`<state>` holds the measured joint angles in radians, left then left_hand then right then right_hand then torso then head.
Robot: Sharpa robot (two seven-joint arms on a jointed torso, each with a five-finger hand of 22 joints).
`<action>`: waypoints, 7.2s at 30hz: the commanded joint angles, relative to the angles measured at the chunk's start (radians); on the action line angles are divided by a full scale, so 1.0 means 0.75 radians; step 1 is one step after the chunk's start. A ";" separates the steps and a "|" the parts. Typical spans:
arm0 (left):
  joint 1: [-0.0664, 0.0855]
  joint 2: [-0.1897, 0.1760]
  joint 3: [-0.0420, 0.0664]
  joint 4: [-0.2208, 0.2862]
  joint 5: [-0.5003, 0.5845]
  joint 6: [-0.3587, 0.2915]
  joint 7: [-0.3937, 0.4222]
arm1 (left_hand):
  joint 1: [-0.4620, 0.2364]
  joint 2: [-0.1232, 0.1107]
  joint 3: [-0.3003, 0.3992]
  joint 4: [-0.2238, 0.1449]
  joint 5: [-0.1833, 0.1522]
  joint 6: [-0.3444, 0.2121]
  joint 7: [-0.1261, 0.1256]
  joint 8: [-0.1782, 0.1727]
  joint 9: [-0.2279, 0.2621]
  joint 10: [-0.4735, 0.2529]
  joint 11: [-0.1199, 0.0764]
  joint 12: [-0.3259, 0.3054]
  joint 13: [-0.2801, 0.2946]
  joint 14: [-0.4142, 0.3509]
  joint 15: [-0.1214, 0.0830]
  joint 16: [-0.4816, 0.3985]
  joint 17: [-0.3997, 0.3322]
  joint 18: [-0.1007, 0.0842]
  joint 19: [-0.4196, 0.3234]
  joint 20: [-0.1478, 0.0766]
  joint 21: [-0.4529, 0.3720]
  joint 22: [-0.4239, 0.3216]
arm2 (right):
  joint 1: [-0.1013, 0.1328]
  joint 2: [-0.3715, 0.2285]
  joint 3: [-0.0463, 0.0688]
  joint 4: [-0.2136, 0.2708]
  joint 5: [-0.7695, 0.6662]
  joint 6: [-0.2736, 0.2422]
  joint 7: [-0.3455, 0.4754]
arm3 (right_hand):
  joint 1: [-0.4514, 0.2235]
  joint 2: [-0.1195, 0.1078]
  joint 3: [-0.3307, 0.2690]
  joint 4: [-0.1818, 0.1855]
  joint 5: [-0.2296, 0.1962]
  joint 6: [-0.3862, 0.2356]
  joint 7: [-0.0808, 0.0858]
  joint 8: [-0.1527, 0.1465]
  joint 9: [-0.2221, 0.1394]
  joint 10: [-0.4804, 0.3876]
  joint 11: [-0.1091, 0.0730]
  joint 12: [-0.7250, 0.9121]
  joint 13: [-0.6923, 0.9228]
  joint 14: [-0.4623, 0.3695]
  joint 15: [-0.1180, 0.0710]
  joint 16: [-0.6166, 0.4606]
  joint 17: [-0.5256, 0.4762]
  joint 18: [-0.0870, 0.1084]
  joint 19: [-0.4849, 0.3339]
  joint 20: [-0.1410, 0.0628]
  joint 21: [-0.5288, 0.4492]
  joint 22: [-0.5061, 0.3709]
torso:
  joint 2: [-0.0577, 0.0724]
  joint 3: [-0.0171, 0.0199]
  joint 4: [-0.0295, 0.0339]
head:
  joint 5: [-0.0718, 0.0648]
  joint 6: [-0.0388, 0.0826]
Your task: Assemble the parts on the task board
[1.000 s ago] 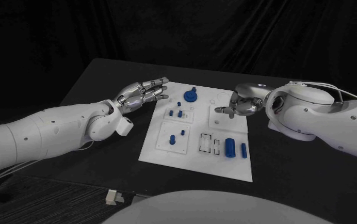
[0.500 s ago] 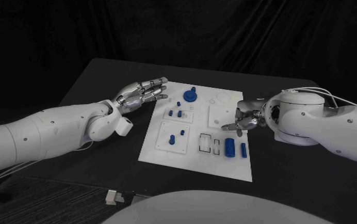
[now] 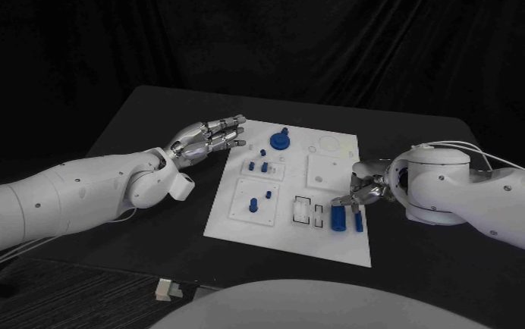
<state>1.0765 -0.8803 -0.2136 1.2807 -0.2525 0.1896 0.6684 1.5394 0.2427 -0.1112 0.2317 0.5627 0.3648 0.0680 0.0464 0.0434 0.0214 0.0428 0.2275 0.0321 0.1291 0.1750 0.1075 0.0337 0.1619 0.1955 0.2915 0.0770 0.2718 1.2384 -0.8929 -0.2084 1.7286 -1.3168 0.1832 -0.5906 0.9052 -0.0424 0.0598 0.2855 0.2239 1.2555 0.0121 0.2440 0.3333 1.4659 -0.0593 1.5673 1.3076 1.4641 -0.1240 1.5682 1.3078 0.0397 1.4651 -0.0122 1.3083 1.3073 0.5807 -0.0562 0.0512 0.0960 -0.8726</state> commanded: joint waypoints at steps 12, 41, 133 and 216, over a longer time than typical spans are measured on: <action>-0.006 0.004 0.001 -0.001 0.006 0.013 0.012 | 0.008 0.005 0.009 0.000 0.007 0.003 0.004 0.004 0.001 0.006 0.005 0.004 0.001 0.006 0.004 0.006 0.001 -0.008 0.006 0.000 0.004 -0.001 | -0.047 0.022 0.001 -0.023 0.006 0.017 -0.058 | 0.017 -0.044 0.016 0.003 -0.020 -0.107 0.035 -0.081 -0.011 0.140 0.034 0.005 0.351 0.142 0.040 0.004 0.351 0.029 0.012 0.034 -0.034 0.238 | 0.001 0.0002 -0.0016 | 0.004 0.000; -0.018 0.011 0.001 -0.010 0.006 0.023 0.004 | 0.007 0.005 0.014 0.002 0.005 -0.005 0.006 0.002 -0.001 0.006 0.010 0.002 0.000 0.004 0.006 0.005 0.000 -0.009 0.003 0.001 0.003 -0.006 | -0.110 0.066 0.001 -0.064 0.157 -0.194 -0.041 | 0.228 -0.040 0.170 -0.168 0.582 -0.162 0.020 -0.040 0.203 0.140 0.021 0.005 0.351 0.105 0.027 -0.076 0.163 0.060 -0.026 0.027 -0.218 0.185 | 0.000 0.0002 -0.0006 | 0.010 0.000; -0.022 0.013 0.001 -0.011 0.006 0.039 -0.012 | 0.009 0.005 0.026 0.000 0.009 0.008 0.011 0.004 0.001 0.006 0.014 0.006 0.001 0.005 0.009 0.007 0.000 -0.010 0.002 0.001 0.001 -0.012 | -0.123 0.176 0.001 -0.102 0.889 -0.345 -0.058 | -0.087 0.066 0.181 -0.101 0.040 -0.348 0.092 -0.168 0.216 0.140 0.082 0.005 0.351 0.091 0.077 -0.112 0.058 0.077 -0.026 0.070 -0.364 0.162 | 0.001 0.0003 -0.0010 | 0.008 0.000; -0.024 0.010 0.001 -0.010 0.006 0.051 -0.017 | 0.012 0.002 0.047 -0.004 0.014 0.055 0.026 0.014 0.007 0.011 0.024 0.017 0.002 0.005 0.011 0.008 0.000 -0.010 0.004 0.001 0.000 -0.019 | -0.217 0.082 0.001 0.056 -0.240 -0.453 0.296 | 0.355 -0.088 0.189 -0.158 0.145 -0.426 -0.037 0.855 1.259 0.140 -0.031 0.005 0.351 0.104 -0.015 -0.069 0.134 0.062 0.003 -0.013 -0.295 0.197 | 0.001 0.0001 -0.0006 | 0.022 0.000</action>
<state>1.0596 -0.8739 -0.2135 1.2705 -0.2524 0.2144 0.6455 1.5394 0.2427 -0.0821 0.2302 0.5664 0.4005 0.0895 0.0503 0.0469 0.0307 0.0521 0.2359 0.0319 0.1326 0.1787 0.1075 0.0332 0.1619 0.1953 0.2915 0.0769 0.2587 1.0795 -0.8332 -0.2076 1.7698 -1.4860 -0.1561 -0.3697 1.1783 -0.1103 0.2053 0.1666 0.3539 0.9276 -0.0167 0.8789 1.2761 1.4645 -0.0793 1.5672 1.3077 1.4660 -0.1331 1.5186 1.3075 0.0860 1.4669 -0.0179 1.0917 1.3074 0.5812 -0.0560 0.0508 0.1135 -0.8726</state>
